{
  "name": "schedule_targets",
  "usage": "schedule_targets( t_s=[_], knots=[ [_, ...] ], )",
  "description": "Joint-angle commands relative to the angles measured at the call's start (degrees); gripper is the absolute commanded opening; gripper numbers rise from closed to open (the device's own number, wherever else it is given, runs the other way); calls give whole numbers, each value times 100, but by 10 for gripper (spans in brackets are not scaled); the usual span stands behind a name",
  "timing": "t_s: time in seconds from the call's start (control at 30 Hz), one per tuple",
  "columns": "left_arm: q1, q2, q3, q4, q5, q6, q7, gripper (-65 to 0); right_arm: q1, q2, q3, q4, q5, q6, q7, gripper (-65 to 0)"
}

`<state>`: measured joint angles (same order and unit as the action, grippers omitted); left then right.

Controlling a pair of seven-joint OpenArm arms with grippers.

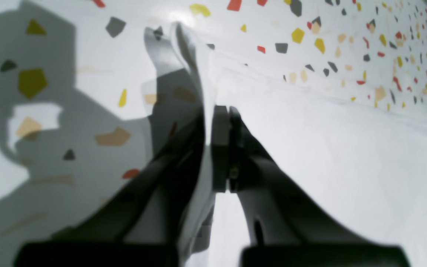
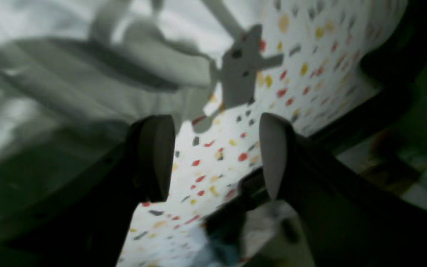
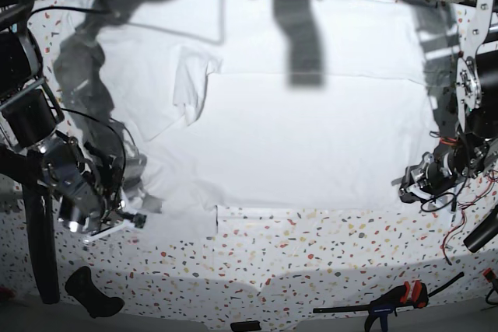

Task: Fold the T-shirt properly
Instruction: 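Close both grippers on the shirt's side edges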

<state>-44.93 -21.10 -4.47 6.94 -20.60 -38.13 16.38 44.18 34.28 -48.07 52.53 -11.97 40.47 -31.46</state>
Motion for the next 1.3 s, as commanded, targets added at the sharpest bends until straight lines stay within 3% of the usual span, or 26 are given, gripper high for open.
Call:
schedule_targets(
  t_s=[0.0, 0.1, 0.27, 0.37, 0.47, 0.8, 0.87, 1.0, 1.1, 1.17, 1.27],
  knots=[
    [-188, -66, 0, 55, -48, -50, -107, -650, 238, 70, -170, 72, -275, -47, 103, -295],
    [-188, -68, 0, 55, -46, -50, -107, -650, 273, 63, -769, 72, -831, -47, 365, -295],
    [-190, -68, 0, 55, -48, -50, -107, -650, 278, 63, -1346, 72, -1069, -47, 605, -295],
    [-188, -66, 0, 55, -48, -50, -107, -650, 278, 63, -1399, 72, -1211, -47, 732, -310],
    [-188, -66, 0, 55, -48, -50, -107, -650, 275, 59, -1399, 72, -1207, -47, 905, -394],
    [-188, -66, 0, 55, -48, -50, -105, -650, 195, -79, -1399, -157, -1126, -47, 1384, -403],
    [-188, -66, 0, 55, -46, -50, -105, -650, 146, -160, -1399, -302, -1180, -47, 1460, -461],
    [-190, -68, 0, 55, -48, -50, -105, -650, 118, -238, -1399, -446, -1169, -47, 1453, -642],
    [-190, -68, 0, 55, -48, -50, -105, -650, 146, -238, -1394, -442, -1093, -47, 1272, -650],
    [-190, -68, 0, 55, -48, -50, -103, -650, 168, -238, -1388, -439, -706, -103, 962, -650],
    [-190, -68, 0, 55, -48, -50, -103, -650, 170, -238, -1381, -398, 149, -706, 177, -650]
  ],
)
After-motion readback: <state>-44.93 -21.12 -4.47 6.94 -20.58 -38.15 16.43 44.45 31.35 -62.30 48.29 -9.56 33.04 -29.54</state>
